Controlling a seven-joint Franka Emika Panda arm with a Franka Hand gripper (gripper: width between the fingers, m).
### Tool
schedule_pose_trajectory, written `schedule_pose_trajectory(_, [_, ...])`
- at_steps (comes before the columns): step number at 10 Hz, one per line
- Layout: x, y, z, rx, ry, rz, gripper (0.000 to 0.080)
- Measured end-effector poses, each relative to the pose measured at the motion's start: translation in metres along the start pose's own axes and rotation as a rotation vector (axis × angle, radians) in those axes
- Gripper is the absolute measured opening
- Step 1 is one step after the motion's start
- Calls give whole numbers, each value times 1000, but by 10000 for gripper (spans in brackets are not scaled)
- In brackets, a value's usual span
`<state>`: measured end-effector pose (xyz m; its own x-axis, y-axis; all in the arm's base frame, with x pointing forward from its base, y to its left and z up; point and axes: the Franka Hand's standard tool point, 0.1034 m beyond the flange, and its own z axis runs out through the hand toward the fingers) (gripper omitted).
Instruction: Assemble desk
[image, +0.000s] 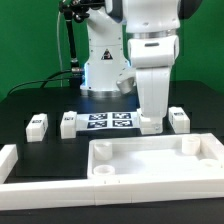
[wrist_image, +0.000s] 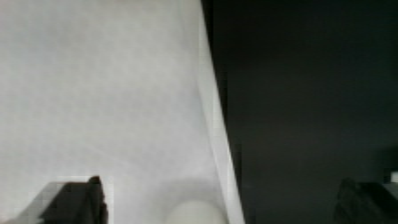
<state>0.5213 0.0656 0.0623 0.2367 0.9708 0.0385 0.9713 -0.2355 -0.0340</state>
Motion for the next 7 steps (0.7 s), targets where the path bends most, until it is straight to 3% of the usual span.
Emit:
schedule_pose_trajectory(3, [31,-11,-9,2,-1,270,649])
schedule_pose_trajectory(5, [23,-3,-5,-9,29,361,649])
schedule_pose_trajectory(7, [28,-5,-5,-4,30,523,649])
